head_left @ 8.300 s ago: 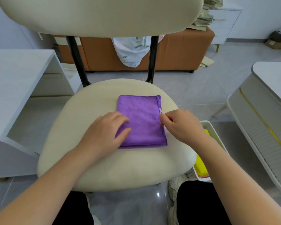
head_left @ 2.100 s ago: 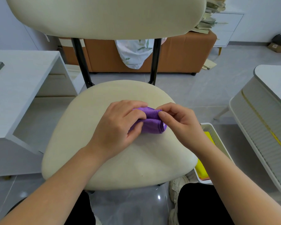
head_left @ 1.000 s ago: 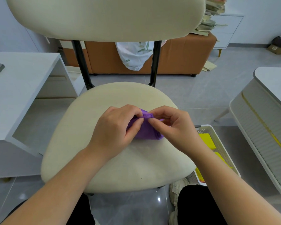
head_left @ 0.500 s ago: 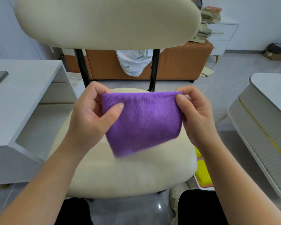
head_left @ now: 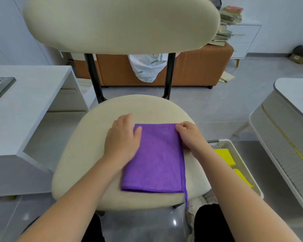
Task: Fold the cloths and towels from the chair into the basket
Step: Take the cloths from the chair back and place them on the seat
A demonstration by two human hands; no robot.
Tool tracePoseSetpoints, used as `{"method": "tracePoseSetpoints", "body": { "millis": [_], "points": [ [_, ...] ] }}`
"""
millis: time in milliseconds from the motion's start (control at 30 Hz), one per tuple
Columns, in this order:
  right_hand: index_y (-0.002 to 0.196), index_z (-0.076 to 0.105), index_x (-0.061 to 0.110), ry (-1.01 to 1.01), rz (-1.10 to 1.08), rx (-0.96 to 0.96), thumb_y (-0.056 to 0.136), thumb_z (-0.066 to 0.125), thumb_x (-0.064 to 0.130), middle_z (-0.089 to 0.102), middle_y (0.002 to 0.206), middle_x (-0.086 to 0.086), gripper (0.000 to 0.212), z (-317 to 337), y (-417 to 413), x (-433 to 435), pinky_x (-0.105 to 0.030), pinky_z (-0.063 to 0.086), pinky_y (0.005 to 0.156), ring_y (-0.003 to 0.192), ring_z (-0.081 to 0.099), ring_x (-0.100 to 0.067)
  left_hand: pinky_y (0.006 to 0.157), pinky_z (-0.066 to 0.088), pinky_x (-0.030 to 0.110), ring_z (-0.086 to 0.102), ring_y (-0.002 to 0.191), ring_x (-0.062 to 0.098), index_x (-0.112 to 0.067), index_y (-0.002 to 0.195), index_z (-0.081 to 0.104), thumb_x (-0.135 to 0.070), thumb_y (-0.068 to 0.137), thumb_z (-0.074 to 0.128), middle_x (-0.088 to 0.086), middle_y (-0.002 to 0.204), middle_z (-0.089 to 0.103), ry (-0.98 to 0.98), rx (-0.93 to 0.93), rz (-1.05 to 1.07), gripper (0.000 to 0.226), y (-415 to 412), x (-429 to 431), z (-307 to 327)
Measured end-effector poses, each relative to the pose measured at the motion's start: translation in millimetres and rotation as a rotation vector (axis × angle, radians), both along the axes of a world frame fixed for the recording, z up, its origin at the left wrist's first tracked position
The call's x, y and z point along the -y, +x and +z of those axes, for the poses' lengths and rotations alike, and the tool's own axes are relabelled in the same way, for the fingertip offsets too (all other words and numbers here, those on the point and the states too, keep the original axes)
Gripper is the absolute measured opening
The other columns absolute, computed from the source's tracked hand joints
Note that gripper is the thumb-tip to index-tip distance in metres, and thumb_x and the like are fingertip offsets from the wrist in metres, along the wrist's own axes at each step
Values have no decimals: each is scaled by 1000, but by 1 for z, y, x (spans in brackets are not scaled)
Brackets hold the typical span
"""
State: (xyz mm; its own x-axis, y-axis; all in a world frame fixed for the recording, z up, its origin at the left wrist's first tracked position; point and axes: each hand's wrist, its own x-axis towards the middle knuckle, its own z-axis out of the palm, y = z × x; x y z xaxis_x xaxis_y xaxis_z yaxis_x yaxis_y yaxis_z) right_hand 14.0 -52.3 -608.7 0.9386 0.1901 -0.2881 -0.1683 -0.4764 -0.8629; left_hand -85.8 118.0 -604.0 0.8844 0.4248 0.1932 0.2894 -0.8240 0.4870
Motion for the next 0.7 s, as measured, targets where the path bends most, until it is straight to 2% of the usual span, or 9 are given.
{"method": "tracePoseSetpoints", "body": {
  "millis": [33,100,133,200,300,433,533,633,700],
  "points": [
    [77,53,22,-28,3,31,91,47,25,51,70,4,16,0,0,-1,-26,35,61,66,46,-16,109,28,39,32,135,27,-8,143,32,-45,93,29,10,147,36,89,-20,-133,62,-3,9,1],
    [90,57,17,-112,14,113,94,44,24,56,82,0,15,0,-2,-2,-27,36,70,78,49,-19,118,7,39,7,146,20,-12,150,15,-58,86,10,6,158,11,225,-180,-336,79,-7,24,-4],
    [98,57,14,-162,14,166,96,42,23,57,89,-3,18,1,-4,-3,-27,35,71,83,50,-20,118,0,39,-3,146,17,-15,151,8,-62,87,7,4,160,0,265,-275,-376,80,-8,29,-10],
    [105,54,8,-251,15,279,99,39,21,60,97,-10,21,3,-10,-6,-29,33,71,88,51,-26,118,-4,40,-11,146,15,-20,151,0,-65,90,11,2,159,-9,268,-381,-370,77,-7,31,-20],
    [106,48,8,-400,38,389,101,34,22,63,101,-16,21,-1,-13,-9,-33,33,67,88,54,-33,117,-2,43,-13,145,16,-23,151,-3,-71,83,3,2,158,-13,240,-401,-305,83,-7,28,-23],
    [107,47,9,-495,51,434,101,33,25,64,103,-16,21,-2,-12,-9,-34,34,66,85,52,-32,117,-4,45,-14,145,18,-19,151,-3,-61,93,12,-2,158,-14,159,-432,-194,73,-8,25,-20],
    [118,47,12,-603,67,450,101,34,27,62,112,-12,26,4,-13,-4,-36,37,72,95,56,-33,118,-5,42,-14,145,17,-15,151,-3,-55,95,14,0,158,-14,49,-395,-145,71,-7,21,-18],
    [134,42,11,-688,145,628,101,33,25,53,129,-10,36,13,-16,-1,-39,41,87,114,52,-31,117,-6,37,-12,145,12,-13,151,-2,-44,100,17,0,159,-10,-5,-250,-162,63,-7,10,-13],
    [141,34,9,-661,314,723,101,32,24,42,143,-10,43,14,-25,-2,-40,31,104,130,39,-30,117,-6,36,-11,145,8,-15,151,0,-42,94,11,-3,159,-7,54,-219,-256,64,-7,5,-11]
  ]
}}
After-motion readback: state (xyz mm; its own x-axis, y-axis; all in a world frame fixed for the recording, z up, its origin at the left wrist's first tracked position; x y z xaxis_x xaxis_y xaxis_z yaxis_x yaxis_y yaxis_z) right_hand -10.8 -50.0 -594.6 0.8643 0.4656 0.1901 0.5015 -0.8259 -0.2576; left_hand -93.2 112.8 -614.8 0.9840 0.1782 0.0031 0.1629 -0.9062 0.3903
